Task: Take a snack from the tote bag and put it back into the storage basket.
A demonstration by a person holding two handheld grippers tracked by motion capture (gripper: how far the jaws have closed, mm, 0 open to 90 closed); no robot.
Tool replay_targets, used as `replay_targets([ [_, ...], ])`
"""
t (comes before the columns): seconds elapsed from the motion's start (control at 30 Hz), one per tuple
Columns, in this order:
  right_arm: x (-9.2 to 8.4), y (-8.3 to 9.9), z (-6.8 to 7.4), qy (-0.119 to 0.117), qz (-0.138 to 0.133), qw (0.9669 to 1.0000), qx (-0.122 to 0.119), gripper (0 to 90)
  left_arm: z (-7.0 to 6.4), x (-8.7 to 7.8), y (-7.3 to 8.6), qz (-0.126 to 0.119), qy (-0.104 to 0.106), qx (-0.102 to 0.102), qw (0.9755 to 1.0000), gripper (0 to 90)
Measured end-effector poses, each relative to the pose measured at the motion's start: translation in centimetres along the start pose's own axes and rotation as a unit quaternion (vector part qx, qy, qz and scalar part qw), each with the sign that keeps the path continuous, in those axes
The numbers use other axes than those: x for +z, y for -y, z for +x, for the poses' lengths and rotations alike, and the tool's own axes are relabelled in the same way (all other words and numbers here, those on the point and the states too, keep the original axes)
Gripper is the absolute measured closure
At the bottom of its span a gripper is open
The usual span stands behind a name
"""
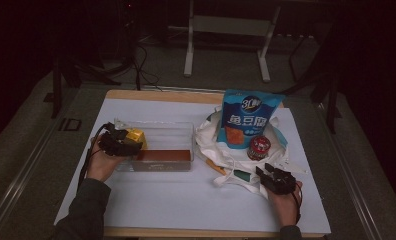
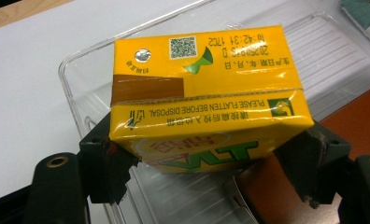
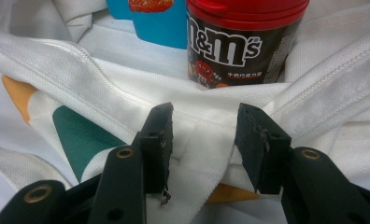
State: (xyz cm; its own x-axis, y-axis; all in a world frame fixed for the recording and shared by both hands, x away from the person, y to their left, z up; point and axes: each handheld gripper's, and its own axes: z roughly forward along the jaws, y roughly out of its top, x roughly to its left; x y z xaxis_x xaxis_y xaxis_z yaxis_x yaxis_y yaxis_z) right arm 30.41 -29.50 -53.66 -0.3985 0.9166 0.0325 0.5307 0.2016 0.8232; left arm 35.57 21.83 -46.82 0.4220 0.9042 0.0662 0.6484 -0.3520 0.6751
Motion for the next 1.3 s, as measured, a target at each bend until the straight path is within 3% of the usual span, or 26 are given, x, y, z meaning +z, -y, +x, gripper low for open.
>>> replay_targets([
  [0.23, 0.0, 0.0, 0.0, 0.0, 0.0, 1.0, 0.0, 56.2, 0.1, -0.7, 0.4, -0.014, 0.003, -0.037, 0.9992, 26.0],
  [0.3, 0.0, 0.0, 0.0, 0.0, 0.0, 1.0, 0.0, 56.2, 0.0, -0.9, 0.5, -0.015, 0.002, -0.039, 0.9991, 26.2],
  [0.4, 0.0, 0.0, 0.0, 0.0, 0.0, 1.0, 0.0, 56.2, -0.3, -0.9, 0.4, -0.013, -0.009, -0.036, 0.9992, 26.3],
  [0.63, 0.0, 0.0, 0.0, 0.0, 0.0, 1.0, 0.0, 56.2, -0.7, -1.2, 0.6, -0.012, -0.032, -0.059, 0.9976, 26.6],
  [1.3, 0.0, 0.0, 0.0, 0.0, 0.0, 1.0, 0.0, 56.2, -0.6, -1.9, 1.2, -0.011, -0.024, -0.057, 0.998, 26.1],
])
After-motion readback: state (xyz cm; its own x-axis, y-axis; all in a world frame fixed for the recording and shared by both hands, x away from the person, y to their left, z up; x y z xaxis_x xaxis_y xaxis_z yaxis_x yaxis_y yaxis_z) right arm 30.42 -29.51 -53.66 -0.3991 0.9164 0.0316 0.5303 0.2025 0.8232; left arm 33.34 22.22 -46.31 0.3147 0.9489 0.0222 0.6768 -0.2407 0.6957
